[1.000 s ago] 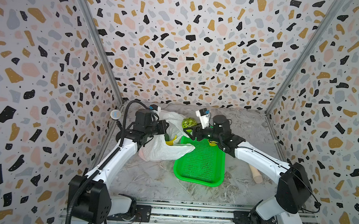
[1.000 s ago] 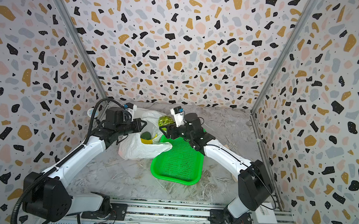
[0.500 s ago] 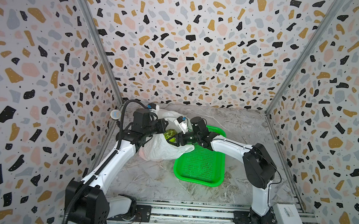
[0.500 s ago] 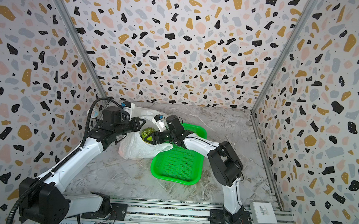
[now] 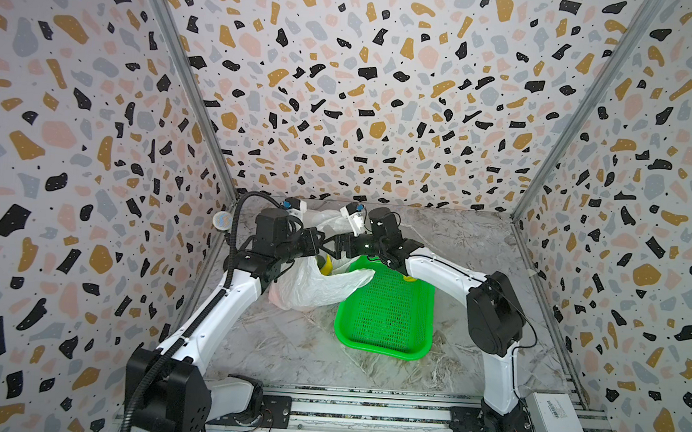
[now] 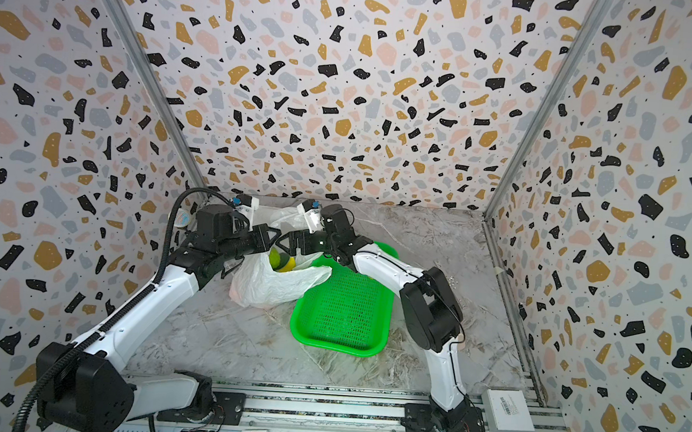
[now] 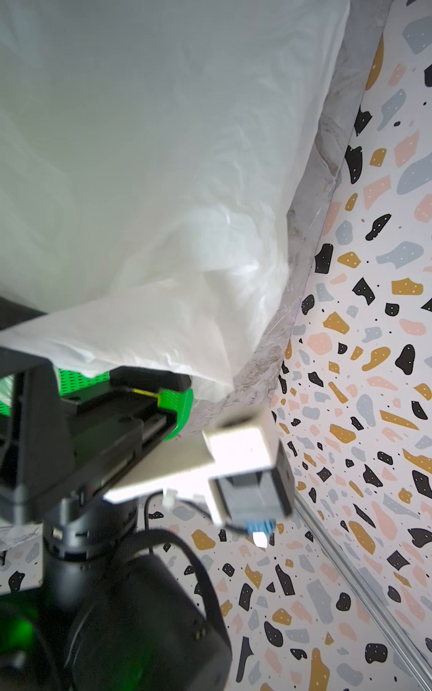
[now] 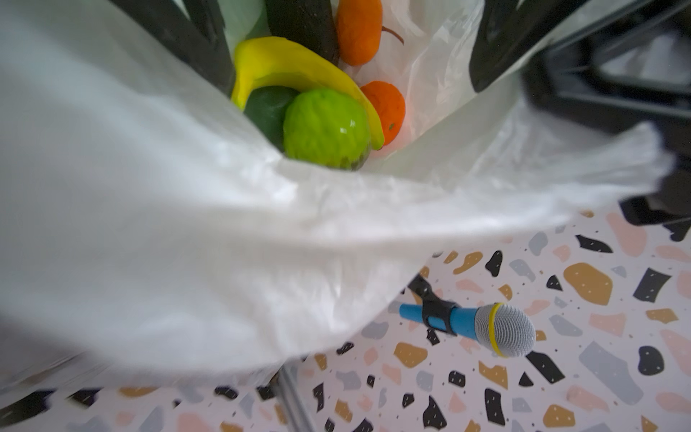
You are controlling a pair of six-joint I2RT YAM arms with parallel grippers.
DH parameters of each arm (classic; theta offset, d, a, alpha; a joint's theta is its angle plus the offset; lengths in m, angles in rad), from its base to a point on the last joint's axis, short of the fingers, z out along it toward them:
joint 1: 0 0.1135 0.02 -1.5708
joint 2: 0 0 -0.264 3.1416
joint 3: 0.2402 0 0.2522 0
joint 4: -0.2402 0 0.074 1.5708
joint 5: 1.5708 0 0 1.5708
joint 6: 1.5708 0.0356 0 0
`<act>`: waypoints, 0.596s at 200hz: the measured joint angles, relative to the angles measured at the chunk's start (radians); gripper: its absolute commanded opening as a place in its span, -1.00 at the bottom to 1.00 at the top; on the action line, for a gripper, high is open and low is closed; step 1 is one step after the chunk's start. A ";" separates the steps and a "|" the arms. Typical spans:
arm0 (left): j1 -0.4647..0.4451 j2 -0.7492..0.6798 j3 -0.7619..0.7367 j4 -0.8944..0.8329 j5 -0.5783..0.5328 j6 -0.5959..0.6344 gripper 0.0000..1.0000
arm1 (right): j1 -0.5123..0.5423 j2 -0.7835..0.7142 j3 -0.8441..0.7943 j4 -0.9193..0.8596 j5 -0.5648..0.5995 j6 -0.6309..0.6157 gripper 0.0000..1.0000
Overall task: Place the fruits into the plastic bag
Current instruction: 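Lower the right gripper into the basket onto the yellow pepper-shaped fruit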
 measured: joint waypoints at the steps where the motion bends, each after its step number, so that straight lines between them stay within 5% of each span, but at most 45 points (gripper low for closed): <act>1: 0.000 0.000 0.000 0.000 0.000 0.000 -1.00 | 0.000 -0.005 -0.004 0.000 0.003 -0.002 0.98; 70: -0.005 0.002 0.000 0.000 -0.002 0.000 -1.00 | -0.104 -0.605 -0.596 0.082 0.411 0.035 0.99; 119: -0.010 0.020 0.000 0.012 -0.002 -0.005 -1.00 | -0.172 -0.486 -0.592 -0.022 0.594 0.097 0.99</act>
